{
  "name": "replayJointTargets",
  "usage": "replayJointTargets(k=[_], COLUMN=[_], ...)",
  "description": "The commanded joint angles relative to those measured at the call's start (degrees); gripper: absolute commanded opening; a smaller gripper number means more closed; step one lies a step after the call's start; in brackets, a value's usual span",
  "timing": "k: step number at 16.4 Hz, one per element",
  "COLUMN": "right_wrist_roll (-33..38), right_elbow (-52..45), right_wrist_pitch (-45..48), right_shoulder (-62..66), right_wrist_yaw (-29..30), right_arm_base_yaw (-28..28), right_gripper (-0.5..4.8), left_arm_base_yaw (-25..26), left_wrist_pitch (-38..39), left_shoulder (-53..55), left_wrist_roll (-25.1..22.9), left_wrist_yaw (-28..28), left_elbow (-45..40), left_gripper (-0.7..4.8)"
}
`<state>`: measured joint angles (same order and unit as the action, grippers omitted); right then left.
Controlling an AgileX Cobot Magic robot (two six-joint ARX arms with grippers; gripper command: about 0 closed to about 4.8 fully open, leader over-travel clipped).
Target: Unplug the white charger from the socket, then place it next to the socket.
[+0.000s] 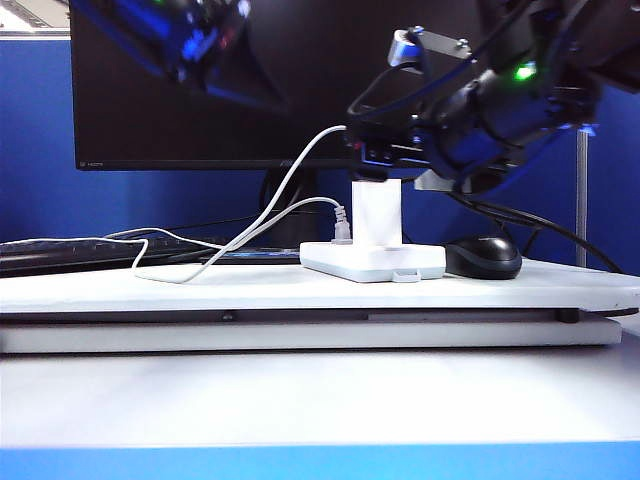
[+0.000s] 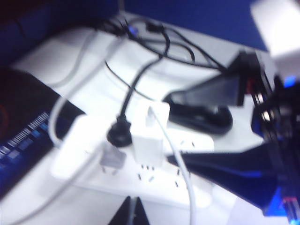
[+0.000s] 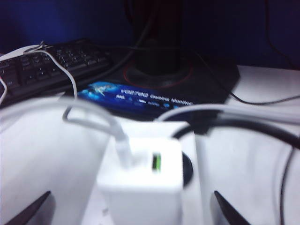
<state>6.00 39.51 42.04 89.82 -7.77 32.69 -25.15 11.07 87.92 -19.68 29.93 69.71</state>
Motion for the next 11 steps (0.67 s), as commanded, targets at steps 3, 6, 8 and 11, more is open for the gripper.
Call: replayJointTargets(k=[3, 6, 8, 11], right_wrist_roll=[0.0, 0.0, 0.0, 0.0], right_elbow=[3.1, 3.1, 3.1, 3.1], right_wrist_pitch=[0.0, 0.3, 0.5, 1.6], right_shoulder=[3.4, 5.5, 5.9, 5.9], right_wrist_yaw=[-0.2, -0.1, -0.1, -0.1], right_arm_base_yaw=[0.0, 0.0, 0.0, 0.0], right_gripper=[4.31, 4.31, 4.31, 4.31], left_arm_base_yaw=[0.0, 0.0, 0.0, 0.0], left_wrist_pitch=[-2.8, -5.2, -5.4, -6.4], left_shoulder=[3.0, 5.3, 6.4, 8.8], left_wrist_roll=[-1.5, -2.8, -2.8, -4.4], left_wrist_yaw=[1.4, 1.2, 1.1, 0.9], left_elbow=[0.2, 0.2, 0.2, 0.3], left_gripper=[-0.05, -0.05, -0.05, -0.05])
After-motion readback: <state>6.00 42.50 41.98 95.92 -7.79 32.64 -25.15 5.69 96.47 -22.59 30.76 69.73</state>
